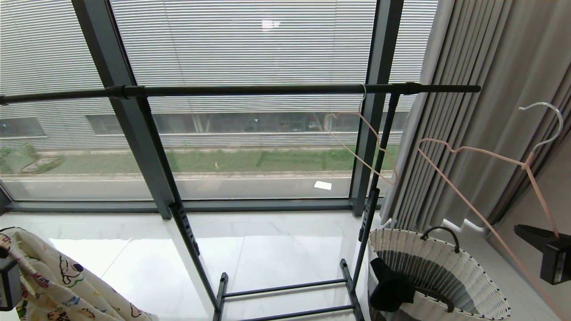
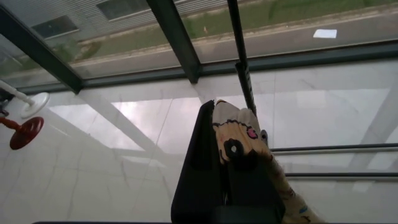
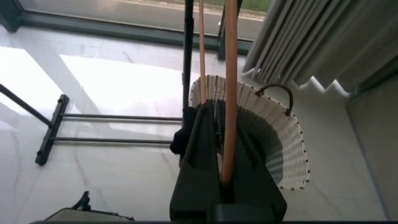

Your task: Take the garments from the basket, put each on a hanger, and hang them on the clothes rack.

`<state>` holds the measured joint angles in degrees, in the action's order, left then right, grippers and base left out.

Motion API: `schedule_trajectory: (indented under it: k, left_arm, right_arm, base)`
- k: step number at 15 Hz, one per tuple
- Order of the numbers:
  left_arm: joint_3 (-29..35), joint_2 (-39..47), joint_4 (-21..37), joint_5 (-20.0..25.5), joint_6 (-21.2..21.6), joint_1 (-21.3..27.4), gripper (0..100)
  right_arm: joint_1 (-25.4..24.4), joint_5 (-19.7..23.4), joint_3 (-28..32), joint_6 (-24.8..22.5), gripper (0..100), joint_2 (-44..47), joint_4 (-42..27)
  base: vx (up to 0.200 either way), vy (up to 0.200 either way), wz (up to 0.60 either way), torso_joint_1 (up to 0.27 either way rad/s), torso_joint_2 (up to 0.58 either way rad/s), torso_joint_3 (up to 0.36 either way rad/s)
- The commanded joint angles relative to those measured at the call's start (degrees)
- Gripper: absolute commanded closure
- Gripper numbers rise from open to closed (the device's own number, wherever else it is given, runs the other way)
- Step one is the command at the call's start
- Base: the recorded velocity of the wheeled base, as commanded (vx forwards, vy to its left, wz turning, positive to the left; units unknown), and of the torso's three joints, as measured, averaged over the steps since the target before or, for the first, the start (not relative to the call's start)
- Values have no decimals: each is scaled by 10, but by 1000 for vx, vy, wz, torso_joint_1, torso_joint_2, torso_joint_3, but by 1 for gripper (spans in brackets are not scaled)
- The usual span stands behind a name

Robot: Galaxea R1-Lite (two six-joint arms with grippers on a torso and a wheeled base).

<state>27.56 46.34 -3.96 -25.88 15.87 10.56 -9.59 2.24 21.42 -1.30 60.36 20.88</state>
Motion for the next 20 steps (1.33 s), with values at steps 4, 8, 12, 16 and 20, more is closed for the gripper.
schedule_trajectory:
  k: [4,8,12,16,20]
  left_arm:
    - [-8,-1,-1,52,-4,0,100]
    - [22,29,-2,119,-30,2,100]
    - [136,147,-30,99,-130,88,100]
    - [176,318,-140,11,-135,177,100]
    - [218,430,-188,-29,-164,240,100]
  right_arm:
    - [-39,11,-1,0,100,-158,-161]
    - [-73,68,-1,-26,100,-225,-261]
    - [-140,135,-1,-27,100,-187,-267]
    - [-245,145,1,-37,100,-115,-241]
    - [-307,145,2,-36,100,-8,-119]
  base:
    - [0,0,0,0,0,0]
    - [0,0,0,0,0,0]
    - [0,0,0,0,0,0]
    - [0,0,0,0,0,0]
    - [0,0,0,0,0,0]
